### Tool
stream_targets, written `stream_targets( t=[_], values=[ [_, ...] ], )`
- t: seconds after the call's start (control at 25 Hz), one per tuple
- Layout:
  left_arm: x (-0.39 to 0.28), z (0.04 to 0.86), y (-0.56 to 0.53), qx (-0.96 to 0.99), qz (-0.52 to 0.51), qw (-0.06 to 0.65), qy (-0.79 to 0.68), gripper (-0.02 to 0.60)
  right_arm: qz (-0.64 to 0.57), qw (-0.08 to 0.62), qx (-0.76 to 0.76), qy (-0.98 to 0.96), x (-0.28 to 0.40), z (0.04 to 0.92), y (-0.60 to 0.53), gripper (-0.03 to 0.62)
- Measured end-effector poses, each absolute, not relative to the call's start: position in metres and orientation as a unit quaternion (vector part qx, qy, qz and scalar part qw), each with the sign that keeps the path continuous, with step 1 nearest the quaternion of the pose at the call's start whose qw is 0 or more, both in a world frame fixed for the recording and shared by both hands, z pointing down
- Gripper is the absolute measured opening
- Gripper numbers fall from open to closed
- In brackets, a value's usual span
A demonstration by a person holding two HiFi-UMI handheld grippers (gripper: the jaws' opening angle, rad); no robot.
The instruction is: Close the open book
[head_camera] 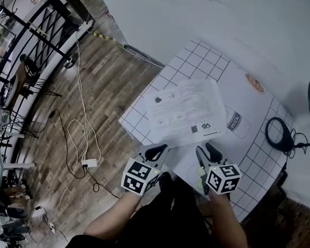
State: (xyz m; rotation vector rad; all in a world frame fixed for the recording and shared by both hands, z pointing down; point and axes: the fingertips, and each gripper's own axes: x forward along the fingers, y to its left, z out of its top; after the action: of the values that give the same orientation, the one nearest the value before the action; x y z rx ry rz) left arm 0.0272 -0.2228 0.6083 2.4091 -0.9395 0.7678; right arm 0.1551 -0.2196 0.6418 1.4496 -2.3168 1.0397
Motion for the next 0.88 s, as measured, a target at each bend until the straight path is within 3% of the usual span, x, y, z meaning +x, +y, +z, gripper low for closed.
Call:
stream_targets(
  t=[0.32, 0.88],
  values=[
    [0.005, 0.604, -0.220, 0.863, 0.280, 0.228, -0.353, 0.012, 0.377, 0.094, 0.505, -0.771, 0.153, 0.646, -0.238, 0.164],
    [-0.014, 0.601, -0.222, 0.857, 0.266, 0.241, -0.370, 0.012, 0.358, 0.135, 0.476, -0.792, 0.112, 0.650, -0.249, 0.146]
  ],
)
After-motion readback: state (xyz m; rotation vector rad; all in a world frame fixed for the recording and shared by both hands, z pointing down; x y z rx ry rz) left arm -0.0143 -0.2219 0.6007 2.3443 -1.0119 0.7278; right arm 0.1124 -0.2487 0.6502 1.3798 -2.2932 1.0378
